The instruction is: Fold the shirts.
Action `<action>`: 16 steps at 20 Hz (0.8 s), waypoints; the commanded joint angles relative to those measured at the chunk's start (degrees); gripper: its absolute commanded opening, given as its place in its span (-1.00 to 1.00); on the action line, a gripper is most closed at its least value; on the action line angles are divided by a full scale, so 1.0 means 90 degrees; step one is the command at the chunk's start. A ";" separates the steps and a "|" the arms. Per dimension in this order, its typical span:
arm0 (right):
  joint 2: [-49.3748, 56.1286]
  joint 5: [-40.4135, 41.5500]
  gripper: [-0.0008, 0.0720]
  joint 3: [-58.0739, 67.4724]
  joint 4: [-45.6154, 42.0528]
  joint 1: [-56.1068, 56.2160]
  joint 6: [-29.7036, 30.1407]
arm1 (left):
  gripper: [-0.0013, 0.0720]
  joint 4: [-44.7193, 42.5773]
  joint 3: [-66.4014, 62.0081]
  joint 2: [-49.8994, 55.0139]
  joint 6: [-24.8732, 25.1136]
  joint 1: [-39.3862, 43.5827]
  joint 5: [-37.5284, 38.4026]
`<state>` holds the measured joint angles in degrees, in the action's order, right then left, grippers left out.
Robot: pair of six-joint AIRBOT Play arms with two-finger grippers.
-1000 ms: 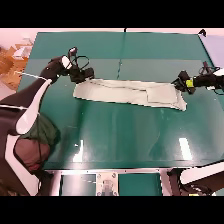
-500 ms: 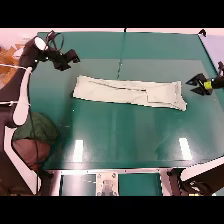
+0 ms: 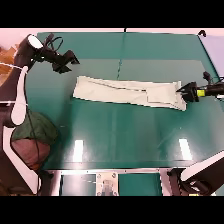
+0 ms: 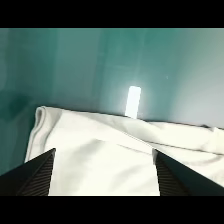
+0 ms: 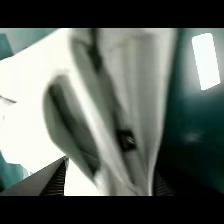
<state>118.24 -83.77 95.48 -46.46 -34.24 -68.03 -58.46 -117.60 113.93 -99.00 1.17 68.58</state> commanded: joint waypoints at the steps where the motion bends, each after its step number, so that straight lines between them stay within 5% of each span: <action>1: 0.0163 0.0231 0.68 0.0146 -0.0027 0.0515 0.0136 | 0.96 0.0177 -0.0007 -0.0002 0.0226 0.0163 0.0039; 2: 0.0163 0.0228 0.58 0.0262 -0.0029 0.0627 0.0131 | 0.96 0.0182 -0.0007 -0.0002 0.0231 0.0250 0.0039; 3: 0.0163 0.0194 -0.01 0.0393 -0.0029 0.0697 0.0131 | 0.95 0.0185 -0.0007 -0.0002 0.0272 0.0335 0.0041; 4: 0.0160 0.0114 -0.73 0.0563 -0.0027 0.0731 0.0126 | 0.61 0.0187 -0.0007 -0.0002 0.0381 0.0437 0.0039; 5: 0.0160 -0.0007 -0.93 0.0753 -0.0029 0.0741 0.0083 | -0.49 0.0192 -0.0007 -0.0002 0.0503 0.0546 0.0039; 6: 0.0153 -0.0172 -0.93 0.0986 -0.0032 0.0741 -0.0034 | -0.91 0.0199 -0.0007 -0.0002 0.0685 0.0658 0.0000; 16: -0.1197 -0.1265 -0.94 0.1982 -0.0049 0.1239 -0.0850 | -0.90 0.0238 0.0474 0.1001 0.0746 0.3364 -0.2713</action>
<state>112.01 -92.99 112.31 -47.18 -25.19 -73.56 -56.62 -113.89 119.28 -91.59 24.34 53.82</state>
